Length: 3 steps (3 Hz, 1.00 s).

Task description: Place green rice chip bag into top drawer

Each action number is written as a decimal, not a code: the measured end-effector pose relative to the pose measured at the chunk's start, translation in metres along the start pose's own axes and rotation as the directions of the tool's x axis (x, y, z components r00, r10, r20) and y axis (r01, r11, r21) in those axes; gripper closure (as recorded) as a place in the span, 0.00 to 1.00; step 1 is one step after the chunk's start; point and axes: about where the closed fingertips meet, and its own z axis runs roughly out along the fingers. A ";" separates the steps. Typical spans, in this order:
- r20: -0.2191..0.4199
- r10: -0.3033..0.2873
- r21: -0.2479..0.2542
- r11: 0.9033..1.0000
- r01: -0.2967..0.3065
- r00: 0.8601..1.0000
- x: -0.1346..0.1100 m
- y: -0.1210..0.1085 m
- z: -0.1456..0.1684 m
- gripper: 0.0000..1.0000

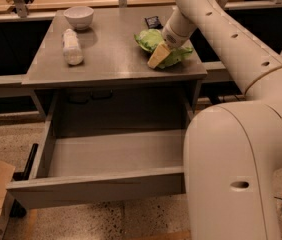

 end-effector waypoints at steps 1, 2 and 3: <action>-0.001 0.000 -0.002 1.000 0.000 1.000 0.000 0.000 0.001 0.85; -0.001 -0.001 -0.002 1.000 0.001 1.000 -0.002 0.000 -0.001 0.62; -0.002 -0.001 -0.003 1.000 0.001 1.000 -0.002 0.000 -0.001 0.39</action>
Offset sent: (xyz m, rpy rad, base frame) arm -0.0030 -0.0030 -0.0186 -0.0362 0.1012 0.0133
